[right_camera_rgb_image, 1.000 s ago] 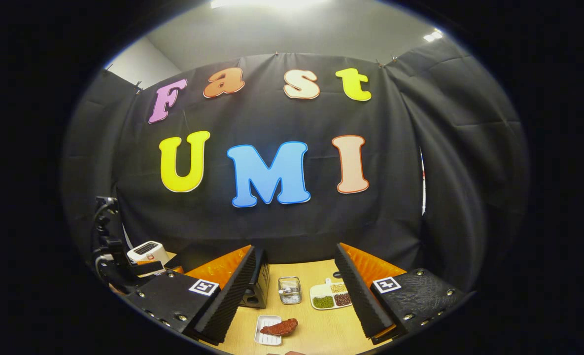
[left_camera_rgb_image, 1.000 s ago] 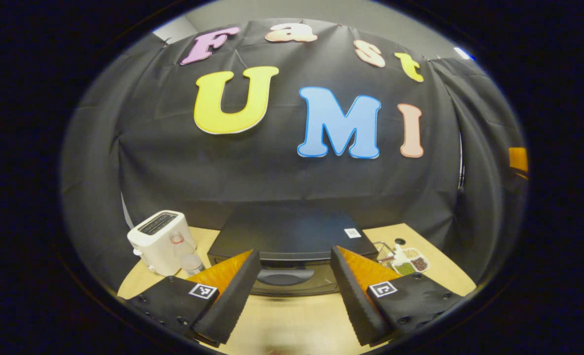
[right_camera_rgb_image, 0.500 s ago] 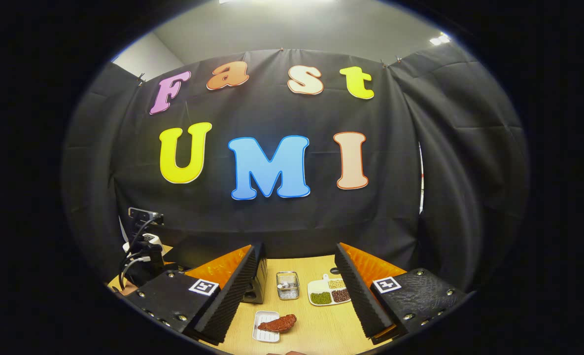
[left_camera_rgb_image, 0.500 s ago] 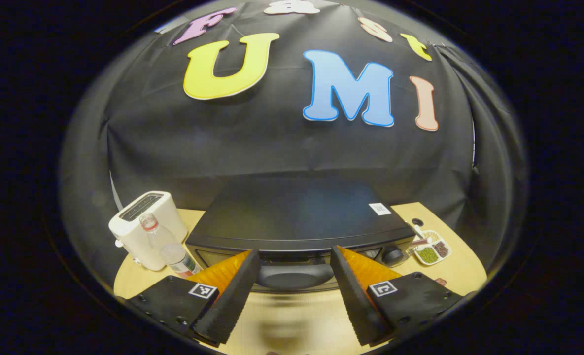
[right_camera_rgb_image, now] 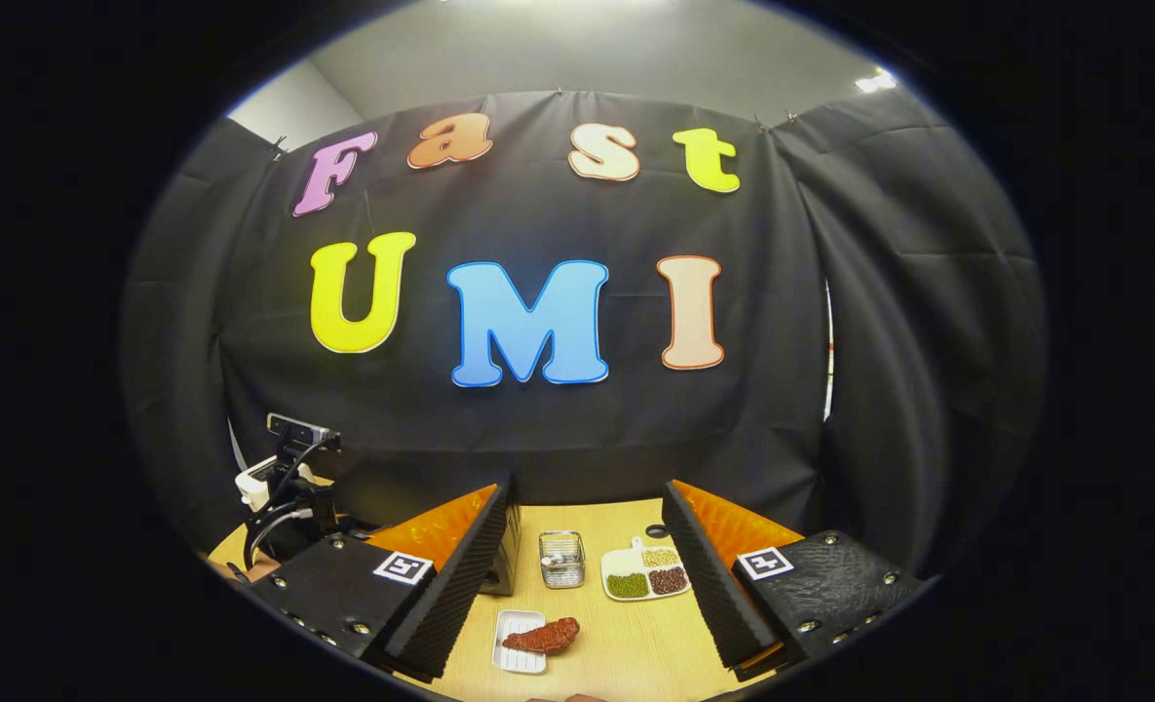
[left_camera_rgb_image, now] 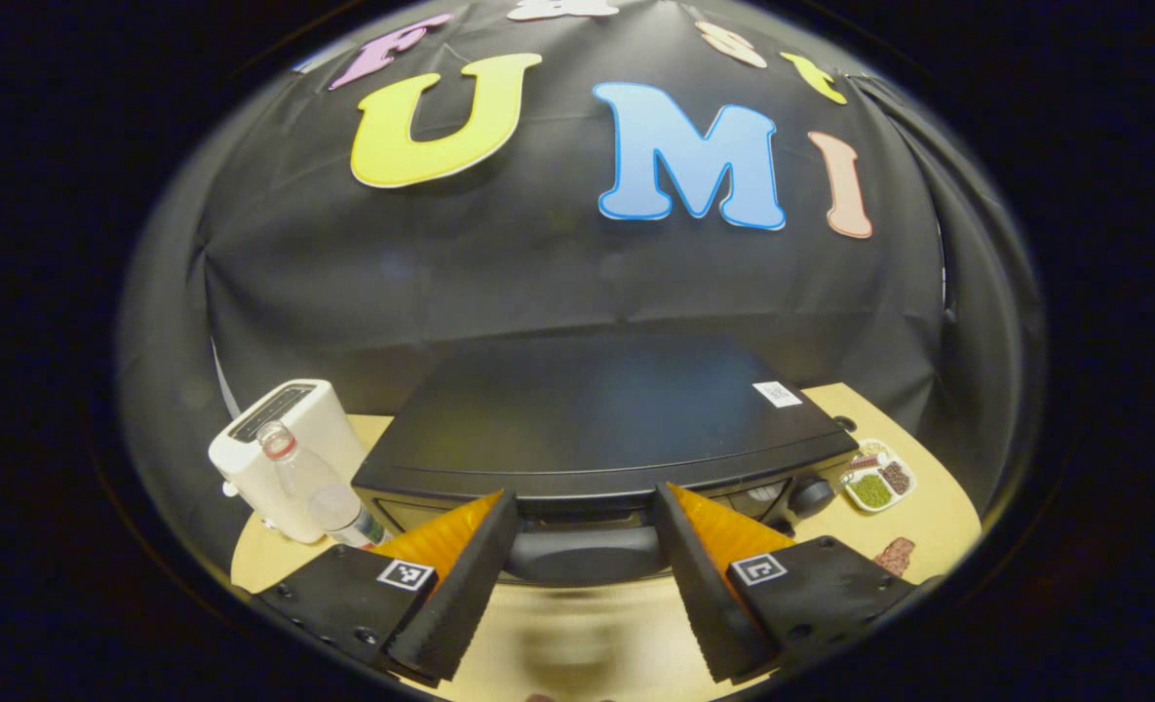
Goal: Open the electric oven with the left hand, put the food in, and close the electric oven.
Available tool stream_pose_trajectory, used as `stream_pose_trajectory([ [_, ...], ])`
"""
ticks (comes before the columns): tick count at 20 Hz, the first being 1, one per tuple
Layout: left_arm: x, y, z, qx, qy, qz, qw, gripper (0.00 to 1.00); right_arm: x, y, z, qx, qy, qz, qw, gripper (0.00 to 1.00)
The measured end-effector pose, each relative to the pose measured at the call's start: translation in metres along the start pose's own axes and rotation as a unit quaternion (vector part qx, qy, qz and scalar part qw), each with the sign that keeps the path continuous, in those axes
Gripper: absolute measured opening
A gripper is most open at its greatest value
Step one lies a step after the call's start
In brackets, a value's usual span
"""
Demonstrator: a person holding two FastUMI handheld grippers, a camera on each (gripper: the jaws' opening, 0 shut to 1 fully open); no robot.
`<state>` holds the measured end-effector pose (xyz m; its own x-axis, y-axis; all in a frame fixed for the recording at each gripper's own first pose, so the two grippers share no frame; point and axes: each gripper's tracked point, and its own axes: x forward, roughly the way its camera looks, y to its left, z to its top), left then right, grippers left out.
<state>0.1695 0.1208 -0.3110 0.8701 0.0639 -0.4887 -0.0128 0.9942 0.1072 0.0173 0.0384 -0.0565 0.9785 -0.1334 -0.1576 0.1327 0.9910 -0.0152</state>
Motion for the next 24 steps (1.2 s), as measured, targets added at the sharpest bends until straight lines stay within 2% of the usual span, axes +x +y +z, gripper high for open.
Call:
stream_pose_trajectory([
  [2,-0.004,0.0,-0.002,-0.003,0.004,-0.002,1.0,0.95,-0.001,0.003,0.001,0.0,-0.001,0.003,1.0,0.98],
  [7,-0.024,-0.002,-0.02,-0.001,0.003,0.0,1.0,0.95,-0.004,0.004,-0.002,-0.001,-0.001,0.009,1.0,0.98],
  [8,-0.029,-0.002,-0.026,0.001,0.004,0.002,1.0,0.92,-0.003,0.004,-0.002,0.0,0.0,0.011,1.0,0.98],
  [10,-0.041,-0.004,-0.037,-0.003,0.008,0.0,1.0,0.95,-0.005,0.004,-0.004,0.005,0.003,0.013,1.0,0.98],
  [12,-0.048,-0.005,-0.05,-0.005,0.017,-0.002,1.0,0.92,-0.006,0.003,-0.003,0.01,0.003,0.014,1.0,0.98],
  [13,-0.051,-0.005,-0.056,-0.006,0.023,-0.002,1.0,0.99,-0.006,0.004,-0.005,0.011,0.004,0.015,1.0,0.98],
  [14,-0.054,-0.006,-0.061,-0.008,0.026,-0.003,1.0,1.0,-0.007,0.005,-0.005,0.011,0.005,0.016,1.0,0.98],
  [17,-0.061,-0.007,-0.075,-0.002,0.036,-0.003,0.999,1.0,-0.01,0.006,-0.006,0.012,0.006,0.017,1.0,0.98],
  [18,-0.063,-0.008,-0.079,0.002,0.039,-0.003,0.999,0.95,-0.01,0.006,-0.006,0.011,0.007,0.018,1.0,0.98],
  [20,-0.065,-0.009,-0.089,0.009,0.046,-0.004,0.999,0.96,-0.012,0.006,-0.008,0.009,0.008,0.018,1.0,0.98],
  [21,-0.068,-0.01,-0.095,0.011,0.05,-0.005,0.999,1.0,-0.013,0.007,-0.009,0.007,0.01,0.019,1.0,0.98],
  [24,-0.073,-0.012,-0.115,0.015,0.068,-0.007,0.998,0.99,-0.015,0.007,-0.012,0.003,0.015,0.02,1.0,0.98],
])
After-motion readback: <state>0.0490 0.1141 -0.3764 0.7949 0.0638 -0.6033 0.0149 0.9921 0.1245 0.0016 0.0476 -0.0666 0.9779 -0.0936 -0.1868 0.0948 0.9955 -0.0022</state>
